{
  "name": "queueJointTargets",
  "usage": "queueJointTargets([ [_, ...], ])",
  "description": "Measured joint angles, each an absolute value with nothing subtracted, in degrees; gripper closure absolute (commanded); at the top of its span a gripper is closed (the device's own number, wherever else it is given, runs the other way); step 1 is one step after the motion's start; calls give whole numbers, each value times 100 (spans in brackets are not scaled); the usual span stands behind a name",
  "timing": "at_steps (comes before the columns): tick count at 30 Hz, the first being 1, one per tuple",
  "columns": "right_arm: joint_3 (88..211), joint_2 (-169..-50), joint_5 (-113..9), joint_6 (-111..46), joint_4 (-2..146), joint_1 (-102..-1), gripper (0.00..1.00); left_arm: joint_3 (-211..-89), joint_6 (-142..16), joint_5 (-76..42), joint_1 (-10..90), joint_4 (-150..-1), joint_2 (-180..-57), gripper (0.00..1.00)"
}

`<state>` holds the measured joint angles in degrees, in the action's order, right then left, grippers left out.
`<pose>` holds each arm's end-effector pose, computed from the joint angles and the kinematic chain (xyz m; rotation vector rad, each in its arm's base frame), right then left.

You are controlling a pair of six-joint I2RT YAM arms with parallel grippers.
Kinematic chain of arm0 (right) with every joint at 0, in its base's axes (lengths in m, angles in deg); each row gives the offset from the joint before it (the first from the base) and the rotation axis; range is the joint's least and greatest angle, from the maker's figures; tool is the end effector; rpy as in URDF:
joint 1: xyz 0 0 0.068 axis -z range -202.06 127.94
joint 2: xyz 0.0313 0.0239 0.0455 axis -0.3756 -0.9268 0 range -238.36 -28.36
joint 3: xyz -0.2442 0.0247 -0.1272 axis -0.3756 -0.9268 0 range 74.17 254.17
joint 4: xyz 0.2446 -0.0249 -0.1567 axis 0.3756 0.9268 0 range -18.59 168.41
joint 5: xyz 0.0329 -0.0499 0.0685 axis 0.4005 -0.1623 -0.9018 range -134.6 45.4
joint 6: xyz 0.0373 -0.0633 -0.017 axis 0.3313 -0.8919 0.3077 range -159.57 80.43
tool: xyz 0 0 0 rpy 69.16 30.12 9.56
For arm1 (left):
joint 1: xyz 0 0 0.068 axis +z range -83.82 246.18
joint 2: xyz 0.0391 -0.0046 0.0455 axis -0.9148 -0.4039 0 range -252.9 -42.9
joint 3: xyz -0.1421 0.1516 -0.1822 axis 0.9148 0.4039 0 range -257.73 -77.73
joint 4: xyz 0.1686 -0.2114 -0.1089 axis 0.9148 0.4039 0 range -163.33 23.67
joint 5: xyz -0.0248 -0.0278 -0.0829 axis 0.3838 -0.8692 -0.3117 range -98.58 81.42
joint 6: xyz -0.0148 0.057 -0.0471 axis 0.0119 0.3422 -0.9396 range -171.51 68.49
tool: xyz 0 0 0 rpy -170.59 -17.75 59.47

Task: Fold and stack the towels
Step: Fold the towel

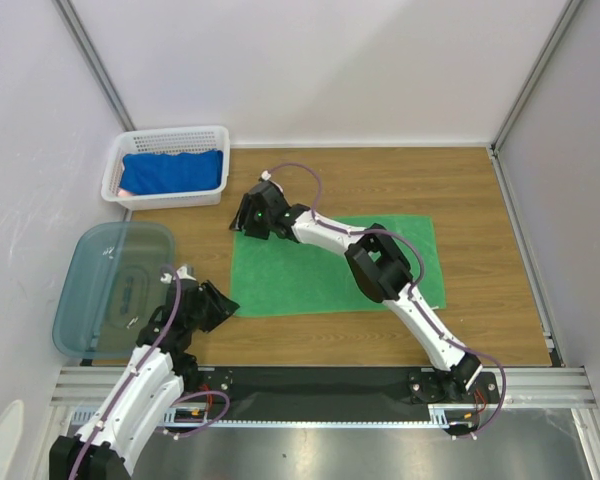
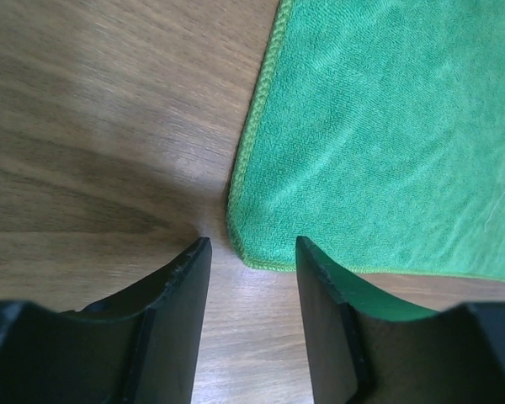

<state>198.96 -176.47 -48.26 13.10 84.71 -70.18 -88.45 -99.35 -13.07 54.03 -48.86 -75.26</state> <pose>0.4214 0.4760 0.1184 0.0572 2.4131 0.9840 0.1637 -0.0402 0.1114 -0.7152 2.3477 -0.5776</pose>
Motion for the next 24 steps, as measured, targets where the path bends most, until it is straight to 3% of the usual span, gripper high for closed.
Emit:
queueJointTargets([
  [11, 18305, -16773, -4446, 1336, 7822, -6955, 41, -8810, -9904, -1287, 5390, -4891, -7338, 53],
  [14, 18017, -16603, -4439, 1338, 7724, -6929, 41, -8779, -9897, -1298, 5368, -4917, -7386, 59],
  [18, 18113, -16603, -4463, 1235, 7868, -6880, 40, -8777, -9806, -1340, 5325, -5015, -7493, 60],
  [24, 19424, -17101, -4372, 763, 8751, -6872, 39, -8777, -9692, -1337, 5194, -5240, -7758, 61],
])
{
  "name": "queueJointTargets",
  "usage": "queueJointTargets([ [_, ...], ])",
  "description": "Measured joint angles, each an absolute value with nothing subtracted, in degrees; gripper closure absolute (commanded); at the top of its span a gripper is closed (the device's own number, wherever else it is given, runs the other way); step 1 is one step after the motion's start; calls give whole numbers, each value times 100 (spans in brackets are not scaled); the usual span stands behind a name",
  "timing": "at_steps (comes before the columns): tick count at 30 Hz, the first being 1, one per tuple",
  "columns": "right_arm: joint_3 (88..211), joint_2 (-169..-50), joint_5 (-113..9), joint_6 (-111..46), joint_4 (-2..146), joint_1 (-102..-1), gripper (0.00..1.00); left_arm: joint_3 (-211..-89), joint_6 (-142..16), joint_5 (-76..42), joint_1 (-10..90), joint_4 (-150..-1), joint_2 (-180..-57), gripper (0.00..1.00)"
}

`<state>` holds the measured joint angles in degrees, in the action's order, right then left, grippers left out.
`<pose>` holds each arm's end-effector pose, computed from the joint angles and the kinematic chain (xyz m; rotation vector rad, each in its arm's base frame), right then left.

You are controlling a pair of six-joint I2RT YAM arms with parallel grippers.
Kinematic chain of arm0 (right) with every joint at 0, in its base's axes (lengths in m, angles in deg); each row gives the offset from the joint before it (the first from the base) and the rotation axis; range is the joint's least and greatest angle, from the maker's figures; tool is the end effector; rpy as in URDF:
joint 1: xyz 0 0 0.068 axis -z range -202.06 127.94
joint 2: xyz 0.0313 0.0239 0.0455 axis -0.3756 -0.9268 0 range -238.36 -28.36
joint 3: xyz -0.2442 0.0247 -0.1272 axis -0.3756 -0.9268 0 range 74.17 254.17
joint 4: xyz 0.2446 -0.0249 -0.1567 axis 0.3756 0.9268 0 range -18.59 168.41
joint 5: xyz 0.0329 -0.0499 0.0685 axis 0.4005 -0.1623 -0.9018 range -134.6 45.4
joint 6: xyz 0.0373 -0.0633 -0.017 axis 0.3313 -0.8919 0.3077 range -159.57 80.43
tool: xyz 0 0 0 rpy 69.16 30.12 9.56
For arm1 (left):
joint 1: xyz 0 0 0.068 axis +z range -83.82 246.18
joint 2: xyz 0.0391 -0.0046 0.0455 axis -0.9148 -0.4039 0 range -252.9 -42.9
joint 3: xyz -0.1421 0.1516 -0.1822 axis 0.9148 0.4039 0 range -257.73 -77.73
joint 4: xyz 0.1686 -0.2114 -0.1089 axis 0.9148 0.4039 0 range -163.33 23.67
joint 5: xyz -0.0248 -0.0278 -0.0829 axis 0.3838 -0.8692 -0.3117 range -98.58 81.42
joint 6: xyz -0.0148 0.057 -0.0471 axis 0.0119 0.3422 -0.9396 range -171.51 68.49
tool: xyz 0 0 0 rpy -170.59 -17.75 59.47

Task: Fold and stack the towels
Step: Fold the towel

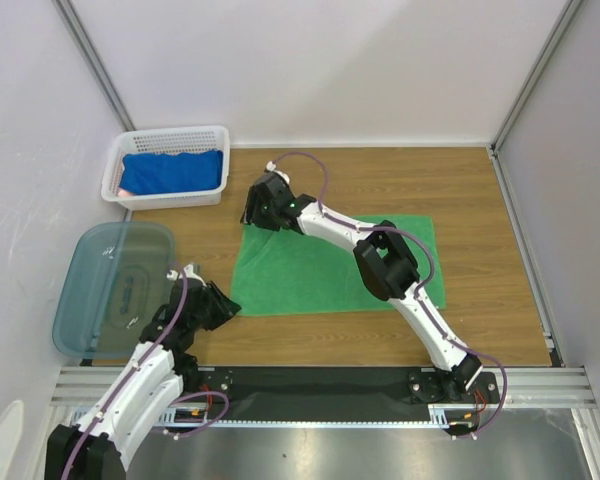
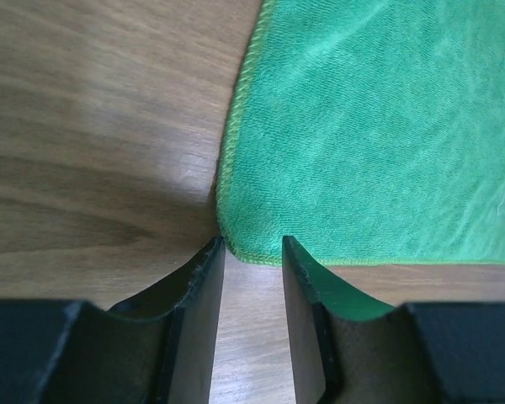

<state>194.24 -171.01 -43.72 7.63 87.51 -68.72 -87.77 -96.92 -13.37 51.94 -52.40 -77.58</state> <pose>0.4255 0.4495 0.1390 0.0202 2.3915 0.8268 0.1660 -0.0475 0.1068 -0.6168 2.3663 -0.5853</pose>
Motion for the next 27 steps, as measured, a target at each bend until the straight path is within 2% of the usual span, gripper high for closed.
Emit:
queueJointTargets([
  [10, 20583, -17564, -4433, -192, 9309, -6894, 38, -8777, -9690, -1110, 5084, -5437, -7928, 67],
  [13, 20738, -17722, -4531, -378, 9330, -6926, 37, -8779, -9690, -1020, 5080, -5435, -7922, 71],
  [23, 20851, -17934, -4516, -474, 9365, -7051, 37, -8779, -9637, -736, 5065, -5391, -7887, 100],
  [27, 20891, -17978, -4407, -461, 9348, -7062, 37, -8779, -9598, -725, 5034, -5345, -7845, 100],
])
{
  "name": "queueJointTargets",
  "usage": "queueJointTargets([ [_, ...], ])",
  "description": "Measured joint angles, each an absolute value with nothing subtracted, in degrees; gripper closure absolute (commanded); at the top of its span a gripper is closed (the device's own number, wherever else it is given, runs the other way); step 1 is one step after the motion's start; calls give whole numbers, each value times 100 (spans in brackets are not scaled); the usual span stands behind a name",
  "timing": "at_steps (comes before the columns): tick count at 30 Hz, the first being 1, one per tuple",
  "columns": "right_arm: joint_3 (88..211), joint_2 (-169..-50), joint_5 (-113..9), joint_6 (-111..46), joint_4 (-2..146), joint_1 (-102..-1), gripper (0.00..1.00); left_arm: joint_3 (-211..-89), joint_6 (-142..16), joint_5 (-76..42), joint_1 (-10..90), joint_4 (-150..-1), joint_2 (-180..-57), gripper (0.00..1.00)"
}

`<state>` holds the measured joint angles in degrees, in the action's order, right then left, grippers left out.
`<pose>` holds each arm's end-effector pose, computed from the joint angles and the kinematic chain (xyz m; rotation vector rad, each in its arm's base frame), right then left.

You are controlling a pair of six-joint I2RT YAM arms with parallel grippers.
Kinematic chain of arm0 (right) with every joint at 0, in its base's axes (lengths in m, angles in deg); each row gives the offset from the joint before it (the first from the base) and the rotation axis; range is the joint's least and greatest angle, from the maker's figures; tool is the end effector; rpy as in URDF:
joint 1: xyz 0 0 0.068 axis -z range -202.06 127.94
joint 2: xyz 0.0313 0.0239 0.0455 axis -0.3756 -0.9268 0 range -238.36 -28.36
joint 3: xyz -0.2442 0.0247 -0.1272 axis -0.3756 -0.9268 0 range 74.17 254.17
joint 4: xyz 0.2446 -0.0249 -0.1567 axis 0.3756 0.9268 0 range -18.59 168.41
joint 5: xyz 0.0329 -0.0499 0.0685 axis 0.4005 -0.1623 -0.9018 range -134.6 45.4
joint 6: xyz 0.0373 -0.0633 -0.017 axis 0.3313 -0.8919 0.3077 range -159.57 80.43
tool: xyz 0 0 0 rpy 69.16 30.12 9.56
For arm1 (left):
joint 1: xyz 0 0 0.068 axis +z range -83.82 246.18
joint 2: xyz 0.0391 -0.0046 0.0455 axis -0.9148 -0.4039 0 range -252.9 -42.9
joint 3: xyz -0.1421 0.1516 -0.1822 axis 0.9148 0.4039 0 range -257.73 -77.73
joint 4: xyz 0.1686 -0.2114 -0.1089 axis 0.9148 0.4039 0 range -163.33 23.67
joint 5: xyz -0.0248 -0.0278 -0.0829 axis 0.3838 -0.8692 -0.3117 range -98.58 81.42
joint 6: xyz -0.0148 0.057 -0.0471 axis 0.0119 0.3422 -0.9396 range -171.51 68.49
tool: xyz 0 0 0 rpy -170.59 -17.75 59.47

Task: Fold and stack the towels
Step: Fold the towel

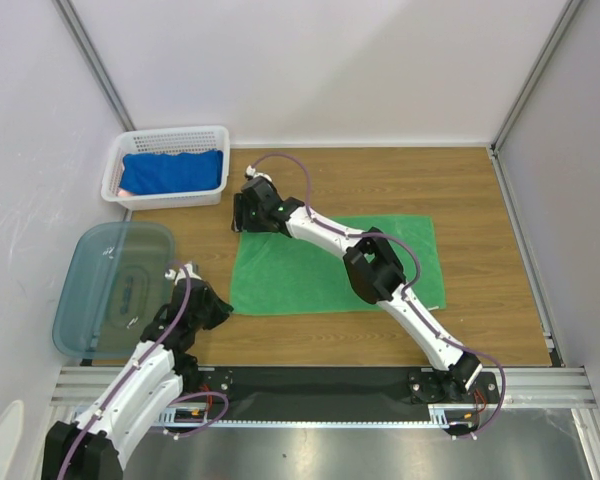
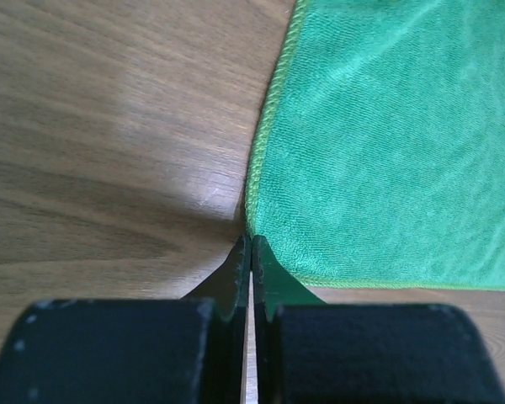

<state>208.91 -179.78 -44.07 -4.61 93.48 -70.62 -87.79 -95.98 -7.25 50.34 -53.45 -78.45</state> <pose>0.4273 0.4830 0.1335 -0.2745 2.3474 0.7469 0.1683 -0.0461 0.1062 -0.6084 2.3373 -0.4737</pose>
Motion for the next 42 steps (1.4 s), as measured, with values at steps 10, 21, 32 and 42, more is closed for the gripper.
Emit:
queueJointTargets([
  [10, 21146, -18168, -4085, -520, 9254, -7156, 37, -8779, -9497, -721, 4949, -5304, -7618, 100],
  [21, 21376, -18312, -3115, -1167, 9455, -7427, 44, -8779, -9500, -454, 4628, -5284, -7598, 100],
  [32, 21772, -18546, -2485, -1842, 9735, -7667, 55, -8795, -9552, 214, 3841, -5203, -7589, 100],
  [42, 21772, -18563, -2315, -1982, 9776, -7674, 82, -8795, -9559, 341, 3817, -5131, -7539, 100],
])
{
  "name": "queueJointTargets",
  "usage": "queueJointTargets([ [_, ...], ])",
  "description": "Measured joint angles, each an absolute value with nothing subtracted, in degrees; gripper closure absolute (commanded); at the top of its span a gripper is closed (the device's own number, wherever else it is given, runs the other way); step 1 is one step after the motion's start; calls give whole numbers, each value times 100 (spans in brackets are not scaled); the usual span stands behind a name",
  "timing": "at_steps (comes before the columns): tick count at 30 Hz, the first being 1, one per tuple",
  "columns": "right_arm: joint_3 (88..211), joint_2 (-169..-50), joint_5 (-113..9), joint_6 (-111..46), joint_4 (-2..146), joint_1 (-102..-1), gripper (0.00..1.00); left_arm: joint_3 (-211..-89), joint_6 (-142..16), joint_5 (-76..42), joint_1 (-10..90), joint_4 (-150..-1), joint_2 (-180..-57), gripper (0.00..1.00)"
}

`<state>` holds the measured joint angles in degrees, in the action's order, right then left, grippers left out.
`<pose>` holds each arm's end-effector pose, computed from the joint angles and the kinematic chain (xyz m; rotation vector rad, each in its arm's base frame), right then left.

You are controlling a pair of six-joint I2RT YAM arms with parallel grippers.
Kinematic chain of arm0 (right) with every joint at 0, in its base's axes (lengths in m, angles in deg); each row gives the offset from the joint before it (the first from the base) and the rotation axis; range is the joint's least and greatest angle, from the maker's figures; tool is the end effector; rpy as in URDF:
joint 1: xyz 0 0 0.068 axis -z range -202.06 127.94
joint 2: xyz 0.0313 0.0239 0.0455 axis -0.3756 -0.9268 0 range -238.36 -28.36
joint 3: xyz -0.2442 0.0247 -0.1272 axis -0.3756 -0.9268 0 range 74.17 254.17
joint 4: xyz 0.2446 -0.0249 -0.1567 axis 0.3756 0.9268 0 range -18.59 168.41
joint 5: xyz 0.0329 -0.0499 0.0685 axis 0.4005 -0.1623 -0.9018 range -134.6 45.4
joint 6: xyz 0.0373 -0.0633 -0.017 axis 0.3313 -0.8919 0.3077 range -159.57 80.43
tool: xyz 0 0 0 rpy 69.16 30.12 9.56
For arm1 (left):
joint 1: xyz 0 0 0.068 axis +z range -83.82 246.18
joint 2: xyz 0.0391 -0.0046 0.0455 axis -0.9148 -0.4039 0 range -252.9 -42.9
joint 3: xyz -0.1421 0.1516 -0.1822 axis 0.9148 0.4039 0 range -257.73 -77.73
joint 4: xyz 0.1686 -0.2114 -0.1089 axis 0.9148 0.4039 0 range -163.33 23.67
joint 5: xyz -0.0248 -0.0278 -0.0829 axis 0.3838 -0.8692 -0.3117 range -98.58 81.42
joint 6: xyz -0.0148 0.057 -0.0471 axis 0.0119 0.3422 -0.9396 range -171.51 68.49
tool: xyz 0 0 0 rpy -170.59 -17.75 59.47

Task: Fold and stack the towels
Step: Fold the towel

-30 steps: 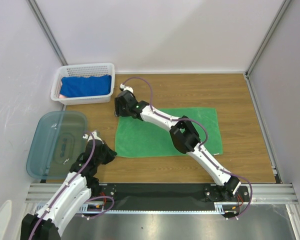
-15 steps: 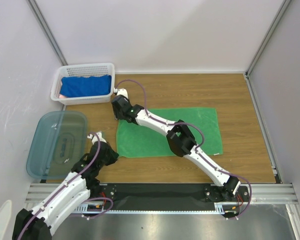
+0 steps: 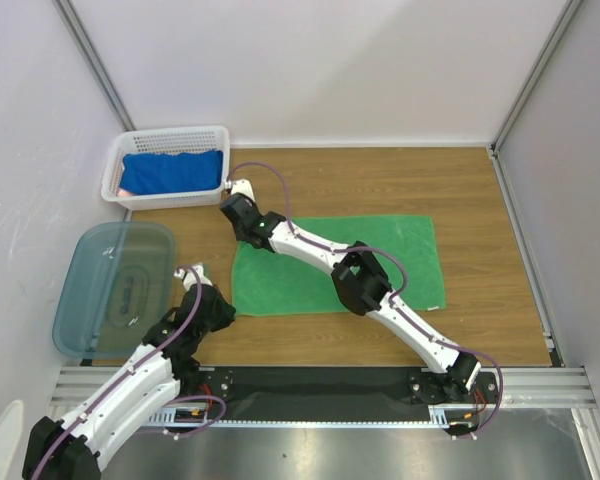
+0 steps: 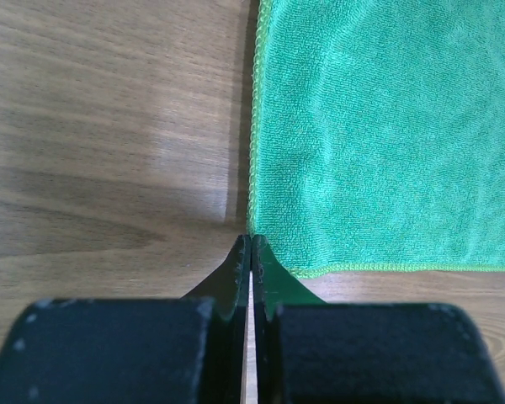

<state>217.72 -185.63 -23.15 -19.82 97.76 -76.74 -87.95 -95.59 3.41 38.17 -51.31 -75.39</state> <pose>0.3960 0.5186 0.1239 -0.4794 2.1764 0.2903 0.1568 -0.0684 0.1127 -0.4321 2.3149 -0.3837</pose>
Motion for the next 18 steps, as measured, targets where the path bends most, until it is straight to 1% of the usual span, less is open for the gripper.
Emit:
queueJointTargets([
  [1, 21769, -18563, -2337, -1971, 9754, -7672, 84, -8795, -9559, 341, 3817, -5129, -7537, 100],
  [2, 21765, -18563, -2387, -1971, 9724, -7667, 91, -8795, -9559, 341, 3817, -5129, -7533, 100],
  [4, 21747, -18563, -2564, -1916, 9636, -7645, 100, -8795, -9556, 341, 3803, -5129, -7493, 100],
  [11, 21505, -18509, -3288, -1451, 9149, -7530, 100, -8878, -9556, 400, 3725, -4958, -7124, 100],
  [18, 21085, -18343, -4004, -909, 8683, -7398, 100, -9326, -9535, 531, 3666, -4676, -7060, 100],
])
